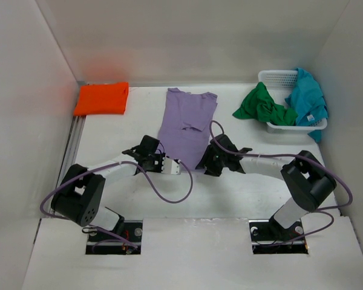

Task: Fold and stack the t-shirts
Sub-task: Grab one side of the 2/3 rectangular tshirt with both arms, then fold the long partially folded tshirt into a neat square

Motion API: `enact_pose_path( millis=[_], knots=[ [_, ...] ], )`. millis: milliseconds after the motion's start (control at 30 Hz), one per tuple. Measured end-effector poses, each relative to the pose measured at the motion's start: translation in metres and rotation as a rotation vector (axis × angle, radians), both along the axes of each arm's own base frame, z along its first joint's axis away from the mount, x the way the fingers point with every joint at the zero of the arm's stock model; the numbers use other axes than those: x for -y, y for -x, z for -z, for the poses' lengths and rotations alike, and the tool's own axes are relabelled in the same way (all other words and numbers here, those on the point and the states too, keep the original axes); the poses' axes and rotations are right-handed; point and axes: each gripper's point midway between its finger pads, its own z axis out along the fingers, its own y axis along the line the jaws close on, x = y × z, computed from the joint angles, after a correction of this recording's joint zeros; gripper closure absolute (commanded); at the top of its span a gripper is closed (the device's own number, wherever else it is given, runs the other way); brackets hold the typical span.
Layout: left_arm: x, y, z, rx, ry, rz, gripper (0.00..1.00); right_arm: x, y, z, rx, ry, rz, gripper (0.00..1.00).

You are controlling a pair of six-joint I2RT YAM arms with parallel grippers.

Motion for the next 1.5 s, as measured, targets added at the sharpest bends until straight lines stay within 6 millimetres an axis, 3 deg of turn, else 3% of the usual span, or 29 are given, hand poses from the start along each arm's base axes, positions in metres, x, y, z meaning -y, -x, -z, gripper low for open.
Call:
enact_pose_path(
  millis=[67,167,233,400,533,700,900,967,1067,1133,1200,1333,1400,1500],
  knots=[
    [0.001,0.001,0.001,-0.005,-0.001,-0.003,0.93,0.0,0.0,0.0,0.002,0.004,0.003,0.55],
    [0.0,0.002,0.001,-0.009,0.001,-0.015,0.98,0.003,0.003,0.007,-0.01,0.018,0.007,0.87],
    [0.0,0.002,0.001,-0.014,0.005,-0.026,1.0,0.003,0.004,0.011,-0.023,0.019,0.012,1.0],
    [-0.001,0.01,0.0,-0.041,0.009,-0.054,1.0,0.001,0.005,0.011,-0.023,0.004,0.015,1.0],
    [-0.002,0.035,-0.01,-0.08,0.013,-0.068,1.0,0.003,0.027,0.005,-0.02,-0.004,-0.009,1.0],
    [-0.007,0.082,-0.035,-0.127,0.018,-0.064,1.0,-0.007,0.077,-0.024,0.01,-0.048,-0.096,1.0],
    [-0.029,0.167,-0.069,-0.251,-0.008,-0.038,1.0,-0.023,0.182,-0.071,-0.017,-0.139,-0.296,1.0],
    [-0.029,0.189,-0.093,-0.282,0.017,-0.027,0.99,-0.021,0.214,-0.087,-0.043,-0.159,-0.342,1.0],
    [-0.017,0.202,-0.136,-0.298,0.114,-0.024,0.98,-0.017,0.24,-0.115,-0.063,-0.189,-0.363,1.0],
    [-0.009,0.205,-0.158,-0.313,0.166,-0.038,0.98,-0.015,0.243,-0.133,-0.061,-0.205,-0.354,1.0],
    [-0.005,0.205,-0.167,-0.338,0.179,-0.068,0.97,-0.013,0.235,-0.143,-0.05,-0.21,-0.325,1.0],
    [-0.006,0.192,-0.159,-0.412,0.124,-0.169,0.97,0.002,0.195,-0.141,-0.024,-0.179,-0.2,1.0],
    [-0.006,0.177,-0.151,-0.442,0.099,-0.23,0.97,0.011,0.171,-0.14,-0.005,-0.17,-0.139,1.0],
    [0.0,0.137,-0.142,-0.459,0.12,-0.328,0.97,0.025,0.134,-0.141,0.023,-0.173,-0.055,1.0]
  ],
)
